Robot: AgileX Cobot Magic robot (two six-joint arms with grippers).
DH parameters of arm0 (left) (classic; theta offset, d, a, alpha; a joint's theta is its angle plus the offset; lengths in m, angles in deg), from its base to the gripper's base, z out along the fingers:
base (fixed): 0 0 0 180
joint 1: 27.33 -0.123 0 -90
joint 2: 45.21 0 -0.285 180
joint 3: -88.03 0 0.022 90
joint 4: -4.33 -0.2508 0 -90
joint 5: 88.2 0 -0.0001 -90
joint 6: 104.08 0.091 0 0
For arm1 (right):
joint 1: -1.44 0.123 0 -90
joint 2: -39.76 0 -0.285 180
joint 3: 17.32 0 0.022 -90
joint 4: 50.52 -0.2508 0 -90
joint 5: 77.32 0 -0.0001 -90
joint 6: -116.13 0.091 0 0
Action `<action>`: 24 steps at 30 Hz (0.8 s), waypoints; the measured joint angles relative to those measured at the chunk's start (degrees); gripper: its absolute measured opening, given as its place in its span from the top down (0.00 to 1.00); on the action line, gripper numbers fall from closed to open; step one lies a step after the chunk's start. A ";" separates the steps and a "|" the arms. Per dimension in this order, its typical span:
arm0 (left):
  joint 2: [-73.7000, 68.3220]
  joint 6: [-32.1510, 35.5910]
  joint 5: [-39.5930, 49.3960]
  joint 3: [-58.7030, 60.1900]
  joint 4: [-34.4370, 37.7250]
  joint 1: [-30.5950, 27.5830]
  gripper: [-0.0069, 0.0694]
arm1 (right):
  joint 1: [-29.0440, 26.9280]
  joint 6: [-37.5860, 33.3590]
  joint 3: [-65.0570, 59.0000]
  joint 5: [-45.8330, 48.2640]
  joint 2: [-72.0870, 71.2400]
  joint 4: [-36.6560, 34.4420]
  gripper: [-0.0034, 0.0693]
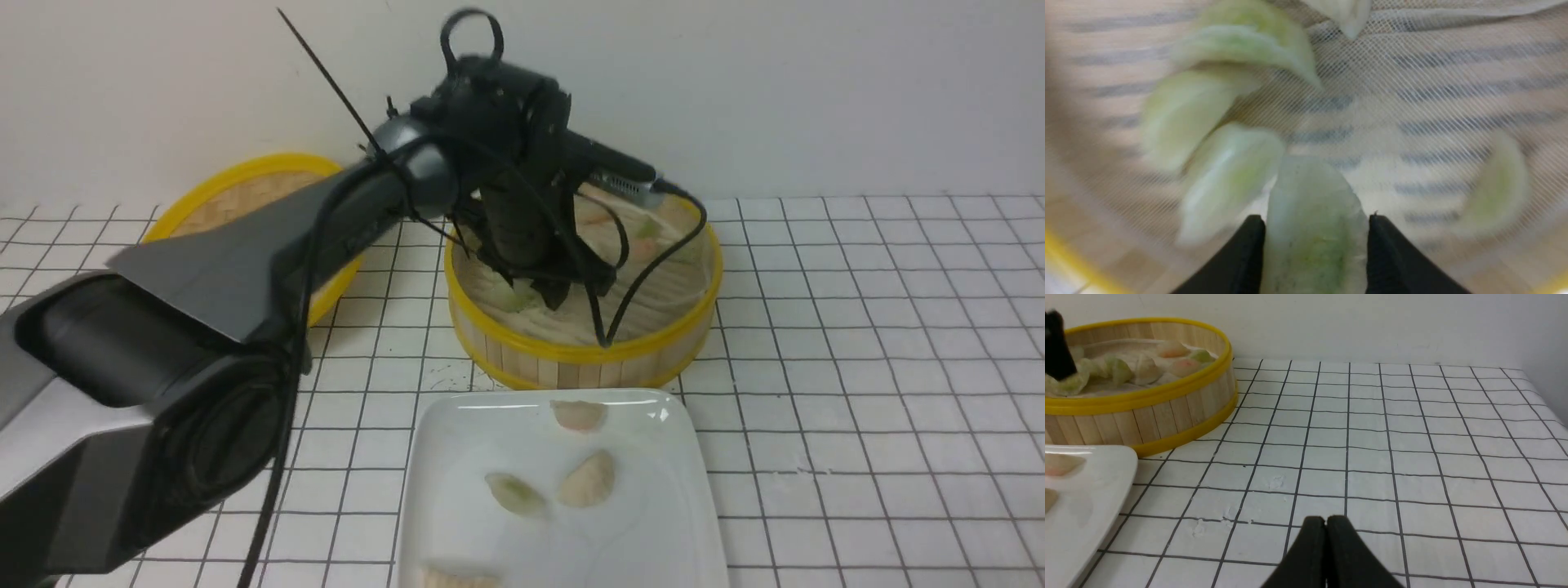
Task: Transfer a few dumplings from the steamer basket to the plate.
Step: Use the left arm to grab a dumpling from the steamer, then use the left arm to put the dumpling into the plate
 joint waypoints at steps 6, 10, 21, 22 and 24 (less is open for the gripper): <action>12.33 0.98 2.18 3.88 2.52 0.40 0.55 | 0.00 0.00 0.00 0.00 0.00 0.00 0.97; 19.21 0.79 2.35 15.11 5.08 1.87 0.55 | 0.00 0.00 0.00 0.00 0.00 0.00 0.97; 15.91 -0.45 1.21 34.90 7.37 4.75 0.55 | 0.00 0.00 0.00 0.00 0.00 0.00 0.97; 15.09 -0.46 -0.24 34.90 6.85 4.75 0.55 | 0.00 0.00 0.00 0.00 0.00 0.00 0.97; 14.18 -0.51 -2.66 34.90 6.06 4.75 0.55 | 0.00 0.00 0.00 0.00 0.00 0.00 0.97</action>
